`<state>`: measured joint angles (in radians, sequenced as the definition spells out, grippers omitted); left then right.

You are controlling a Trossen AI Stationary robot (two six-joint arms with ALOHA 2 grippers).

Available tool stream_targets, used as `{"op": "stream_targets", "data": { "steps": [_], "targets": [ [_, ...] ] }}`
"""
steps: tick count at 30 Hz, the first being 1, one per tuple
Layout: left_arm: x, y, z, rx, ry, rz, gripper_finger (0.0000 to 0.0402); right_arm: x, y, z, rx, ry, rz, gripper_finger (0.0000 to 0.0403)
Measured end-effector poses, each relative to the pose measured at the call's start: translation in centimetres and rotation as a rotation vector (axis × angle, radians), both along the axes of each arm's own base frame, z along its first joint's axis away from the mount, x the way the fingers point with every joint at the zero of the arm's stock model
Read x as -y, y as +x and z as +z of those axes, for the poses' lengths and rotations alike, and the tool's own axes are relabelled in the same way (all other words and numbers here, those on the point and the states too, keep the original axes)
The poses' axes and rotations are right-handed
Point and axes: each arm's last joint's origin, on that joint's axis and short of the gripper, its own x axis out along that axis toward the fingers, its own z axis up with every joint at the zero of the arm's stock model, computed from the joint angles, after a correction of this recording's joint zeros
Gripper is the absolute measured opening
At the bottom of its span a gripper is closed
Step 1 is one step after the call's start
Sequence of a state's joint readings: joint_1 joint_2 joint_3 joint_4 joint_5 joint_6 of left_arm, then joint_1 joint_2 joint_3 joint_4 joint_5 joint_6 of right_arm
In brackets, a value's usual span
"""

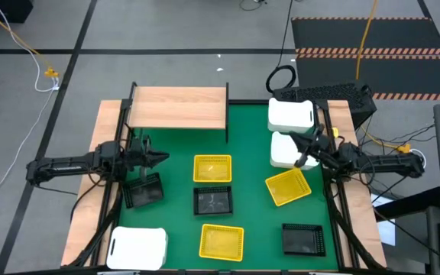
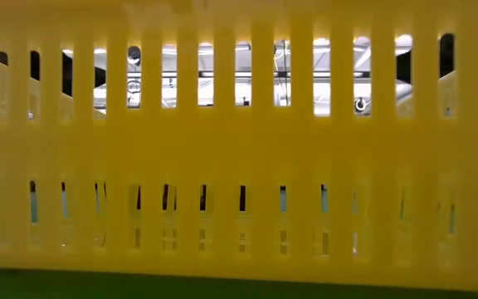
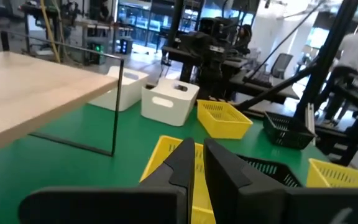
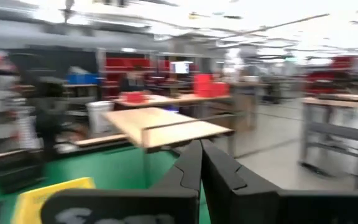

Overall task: Stack baskets on shelf by color
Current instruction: Put the middle right yellow bin on the shelf

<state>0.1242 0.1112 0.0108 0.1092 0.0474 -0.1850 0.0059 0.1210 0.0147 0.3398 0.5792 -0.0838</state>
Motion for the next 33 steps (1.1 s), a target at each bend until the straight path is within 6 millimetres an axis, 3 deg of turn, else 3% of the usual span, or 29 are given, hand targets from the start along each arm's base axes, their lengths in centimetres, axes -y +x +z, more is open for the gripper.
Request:
{"op": "stream_targets", "data": {
  "steps": [6, 15, 20, 26, 33],
  "targets": [
    [0.0, 0.0, 0.0, 0.004, 0.016, 0.007, 0.0035, 0.0, 0.4, -0.5, 0.006, 0.097, 0.019, 0.0000],
    [-0.3, -0.1, 1.3, 0.104, 0.225, 0.129, 0.0035, 0.2, 1.9, -0.5, 0.002, 0.121, 0.015, 0.0005],
    [-0.4, -0.4, 2.4, 0.205, 0.321, 0.186, 0.0035, 0.1, 3.5, -0.9, -0.047, 0.157, 0.096, 0.0026],
    [-0.4, -1.3, 4.8, 0.452, 0.386, 0.285, 0.0035, -0.2, 5.8, 0.6, -0.179, 0.207, 0.189, 0.0064],
    [-0.7, 0.7, 4.2, 0.250, 0.399, 0.291, 0.0035, -0.5, 8.6, 2.6, -0.466, 0.314, 0.287, 0.0112]
  ]
}}
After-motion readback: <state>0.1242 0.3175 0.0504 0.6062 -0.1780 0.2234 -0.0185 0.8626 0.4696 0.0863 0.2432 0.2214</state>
